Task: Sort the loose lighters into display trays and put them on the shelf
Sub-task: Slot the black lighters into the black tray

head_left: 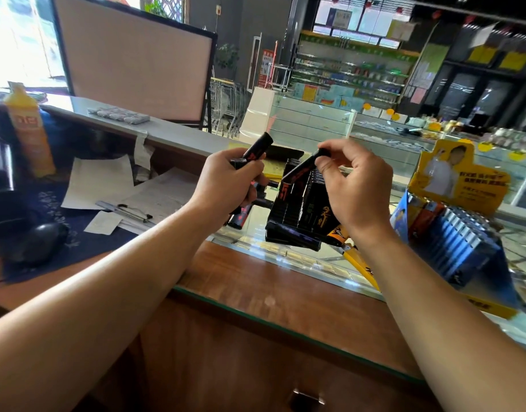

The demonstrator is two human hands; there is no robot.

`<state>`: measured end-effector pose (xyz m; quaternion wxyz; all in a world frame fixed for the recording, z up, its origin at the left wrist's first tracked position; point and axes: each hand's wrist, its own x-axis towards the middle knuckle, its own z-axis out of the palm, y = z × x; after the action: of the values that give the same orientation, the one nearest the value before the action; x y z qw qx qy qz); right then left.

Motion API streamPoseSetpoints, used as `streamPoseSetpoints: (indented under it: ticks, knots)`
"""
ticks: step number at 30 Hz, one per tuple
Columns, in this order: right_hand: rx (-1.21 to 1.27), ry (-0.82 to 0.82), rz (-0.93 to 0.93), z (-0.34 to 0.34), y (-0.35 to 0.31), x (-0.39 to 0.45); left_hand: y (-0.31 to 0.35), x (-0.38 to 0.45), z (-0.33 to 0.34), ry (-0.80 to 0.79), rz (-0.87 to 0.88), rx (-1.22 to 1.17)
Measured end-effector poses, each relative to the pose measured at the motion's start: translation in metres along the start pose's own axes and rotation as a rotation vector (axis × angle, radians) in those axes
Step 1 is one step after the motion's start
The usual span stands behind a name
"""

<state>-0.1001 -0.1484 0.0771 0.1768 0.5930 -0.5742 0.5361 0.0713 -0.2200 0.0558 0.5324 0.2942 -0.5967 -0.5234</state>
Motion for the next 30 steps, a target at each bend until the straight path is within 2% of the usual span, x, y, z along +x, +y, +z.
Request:
streamPoseSetpoints:
  ticks: [8, 12, 15, 20, 23, 26, 30]
  knots:
    - [-0.319, -0.031, -0.182, 0.021, -0.001, -0.004, -0.002, 0.002, -0.004, 0.067, 0.062, 0.068]
    - [-0.485, -0.048, -0.19, 0.027, 0.004, 0.001, -0.005, 0.005, -0.006, 0.112, 0.071, 0.082]
    - [-0.511, -0.085, -0.194, 0.028, 0.005, 0.0, -0.005, 0.005, -0.007, 0.116, 0.071, 0.084]
    - [-0.334, -0.096, -0.156, 0.025, -0.003, 0.002, -0.004, 0.006, -0.007, 0.113, 0.04, 0.093]
    - [-0.146, -0.123, -0.127, 0.02, -0.009, 0.002, -0.005, 0.006, -0.003, 0.058, -0.009, 0.14]
    - [-0.077, -0.125, -0.137, 0.017, -0.01, 0.003, -0.006, 0.005, 0.0, 0.014, -0.026, 0.165]
    - [0.117, -0.144, -0.083, 0.012, -0.015, 0.003, -0.003, 0.003, 0.001, -0.004, -0.048, 0.097]
